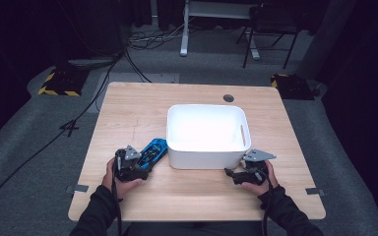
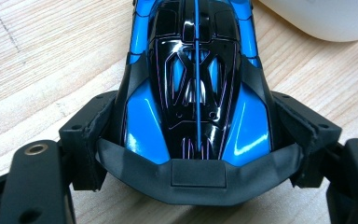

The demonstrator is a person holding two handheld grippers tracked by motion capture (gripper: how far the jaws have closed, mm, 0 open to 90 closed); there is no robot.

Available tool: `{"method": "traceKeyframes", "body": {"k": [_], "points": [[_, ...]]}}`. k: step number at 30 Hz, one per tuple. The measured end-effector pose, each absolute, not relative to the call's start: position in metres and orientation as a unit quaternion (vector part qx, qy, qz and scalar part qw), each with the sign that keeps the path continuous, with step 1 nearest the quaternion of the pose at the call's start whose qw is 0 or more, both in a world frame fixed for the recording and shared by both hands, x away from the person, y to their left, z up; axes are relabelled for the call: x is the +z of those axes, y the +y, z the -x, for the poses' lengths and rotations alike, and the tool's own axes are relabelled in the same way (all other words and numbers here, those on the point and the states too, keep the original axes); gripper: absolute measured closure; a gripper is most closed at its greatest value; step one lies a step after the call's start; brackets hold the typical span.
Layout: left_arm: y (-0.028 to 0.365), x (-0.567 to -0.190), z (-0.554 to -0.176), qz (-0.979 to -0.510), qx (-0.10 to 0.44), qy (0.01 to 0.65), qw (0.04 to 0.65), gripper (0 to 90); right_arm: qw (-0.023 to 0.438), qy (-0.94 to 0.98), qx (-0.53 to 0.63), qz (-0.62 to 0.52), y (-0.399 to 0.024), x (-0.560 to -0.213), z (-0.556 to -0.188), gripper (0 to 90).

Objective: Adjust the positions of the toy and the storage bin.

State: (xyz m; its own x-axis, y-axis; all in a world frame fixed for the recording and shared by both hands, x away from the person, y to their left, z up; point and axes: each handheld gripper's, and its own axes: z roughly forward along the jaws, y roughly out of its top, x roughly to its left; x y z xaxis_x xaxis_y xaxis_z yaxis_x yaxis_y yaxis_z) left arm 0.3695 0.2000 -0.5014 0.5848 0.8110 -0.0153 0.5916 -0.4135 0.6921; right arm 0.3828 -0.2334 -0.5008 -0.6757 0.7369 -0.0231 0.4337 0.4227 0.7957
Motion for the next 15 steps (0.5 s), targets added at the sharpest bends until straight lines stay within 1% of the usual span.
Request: {"method": "traceKeyframes", "body": {"k": [3,6,10,14,15], "points": [[0.2,-0.502,-0.371,-0.823,0.165,0.426,0.337,23.7,0.198,0.814,0.401,-0.371,-0.231,-0.501,-0.385,15.8],[0.2,-0.502,-0.373,-0.824,0.163,0.427,0.336,23.7,0.203,0.805,0.399,-0.39,-0.227,-0.501,-0.391,14.6],[0.2,-0.502,-0.374,-0.821,0.161,0.431,0.339,23.6,0.209,0.803,0.395,-0.394,-0.223,-0.501,-0.395,15.4],[0.201,-0.502,-0.377,-0.823,0.166,0.426,0.338,23.7,0.196,0.804,0.407,-0.386,-0.231,-0.5,-0.394,20.5],[0.201,-0.502,-0.377,-0.822,0.163,0.428,0.337,23.8,0.196,0.802,0.413,-0.383,-0.24,-0.5,-0.393,20.2]]}}
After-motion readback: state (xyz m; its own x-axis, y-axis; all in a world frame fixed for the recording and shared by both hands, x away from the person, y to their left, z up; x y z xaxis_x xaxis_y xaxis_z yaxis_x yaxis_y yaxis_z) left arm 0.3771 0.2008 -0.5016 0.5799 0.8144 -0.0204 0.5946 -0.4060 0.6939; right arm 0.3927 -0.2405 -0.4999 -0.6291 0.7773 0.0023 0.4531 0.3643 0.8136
